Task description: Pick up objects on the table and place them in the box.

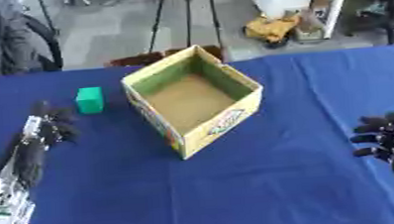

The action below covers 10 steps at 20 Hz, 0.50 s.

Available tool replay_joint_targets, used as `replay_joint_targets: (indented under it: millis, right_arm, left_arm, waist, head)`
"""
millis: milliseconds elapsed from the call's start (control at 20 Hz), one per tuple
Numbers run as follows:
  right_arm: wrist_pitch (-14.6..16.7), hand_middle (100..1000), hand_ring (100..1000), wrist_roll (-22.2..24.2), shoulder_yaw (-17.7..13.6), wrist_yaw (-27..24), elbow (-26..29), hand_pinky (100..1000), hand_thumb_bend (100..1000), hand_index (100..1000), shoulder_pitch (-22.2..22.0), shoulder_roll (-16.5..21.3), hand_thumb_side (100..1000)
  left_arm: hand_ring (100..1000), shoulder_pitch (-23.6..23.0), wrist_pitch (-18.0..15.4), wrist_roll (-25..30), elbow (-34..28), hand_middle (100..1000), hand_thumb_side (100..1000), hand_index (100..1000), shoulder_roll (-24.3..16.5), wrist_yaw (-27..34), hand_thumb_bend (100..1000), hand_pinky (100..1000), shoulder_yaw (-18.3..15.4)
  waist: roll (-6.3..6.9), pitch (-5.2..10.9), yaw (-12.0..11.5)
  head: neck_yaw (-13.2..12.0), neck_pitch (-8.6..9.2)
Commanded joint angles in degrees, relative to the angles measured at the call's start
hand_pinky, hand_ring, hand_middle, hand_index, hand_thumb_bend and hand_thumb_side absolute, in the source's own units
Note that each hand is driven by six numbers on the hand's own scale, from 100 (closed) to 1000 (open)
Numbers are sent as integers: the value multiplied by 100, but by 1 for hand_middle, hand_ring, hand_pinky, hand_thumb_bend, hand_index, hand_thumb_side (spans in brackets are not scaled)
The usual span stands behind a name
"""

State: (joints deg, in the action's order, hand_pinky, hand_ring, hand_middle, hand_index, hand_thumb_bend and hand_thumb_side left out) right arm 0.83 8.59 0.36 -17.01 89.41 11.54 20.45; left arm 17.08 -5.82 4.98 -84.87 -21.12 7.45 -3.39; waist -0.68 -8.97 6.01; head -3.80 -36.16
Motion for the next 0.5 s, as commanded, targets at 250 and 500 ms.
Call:
replay_joint_targets:
  millis: [250,500]
  right_arm:
    - [-1,676,716,-9,-45,1,107,599,100,813,33,115,935]
    - [0,676,716,1,-36,14,100,599,100,813,10,161,934]
  left_arm:
    - [567,126,-43,59,-176,606,1000,759,-378,-102,274,582,2]
    - [601,397,-116,284,-180,642,801,778,-999,-459,160,606,6]
  waist:
    - [9,97,33]
    - [48,133,66]
  head:
    - [4,48]
    - [6,39]
